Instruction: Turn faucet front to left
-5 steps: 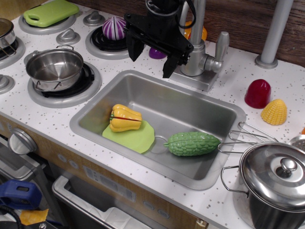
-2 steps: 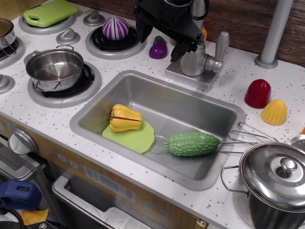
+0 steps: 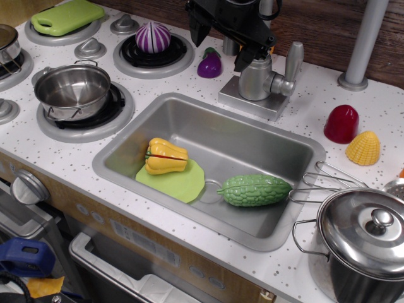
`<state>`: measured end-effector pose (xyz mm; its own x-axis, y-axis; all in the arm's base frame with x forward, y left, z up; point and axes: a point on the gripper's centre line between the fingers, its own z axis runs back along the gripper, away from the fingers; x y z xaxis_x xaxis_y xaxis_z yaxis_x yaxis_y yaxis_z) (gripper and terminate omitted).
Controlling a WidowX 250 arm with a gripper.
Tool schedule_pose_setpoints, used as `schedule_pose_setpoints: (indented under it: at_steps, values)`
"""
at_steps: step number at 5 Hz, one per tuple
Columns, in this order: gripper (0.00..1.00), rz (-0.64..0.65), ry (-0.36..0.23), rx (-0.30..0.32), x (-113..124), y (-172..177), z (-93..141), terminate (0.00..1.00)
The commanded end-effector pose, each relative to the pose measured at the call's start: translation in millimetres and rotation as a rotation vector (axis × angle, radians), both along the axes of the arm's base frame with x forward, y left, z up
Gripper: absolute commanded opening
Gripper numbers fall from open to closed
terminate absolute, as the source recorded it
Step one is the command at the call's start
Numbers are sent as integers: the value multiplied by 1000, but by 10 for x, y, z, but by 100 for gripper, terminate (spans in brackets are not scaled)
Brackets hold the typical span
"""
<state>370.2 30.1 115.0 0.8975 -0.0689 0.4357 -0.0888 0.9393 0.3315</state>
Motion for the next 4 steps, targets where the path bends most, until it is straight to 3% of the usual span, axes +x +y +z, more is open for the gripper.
schedule_pose_setpoints:
  at_steps: [1,2,4]
  values:
    - [100,-4,-96,26,198,111,123,0]
    - [0,-30,-119,44,295,262,146,0]
    - [0,-104,-156,62,477,556,109,0]
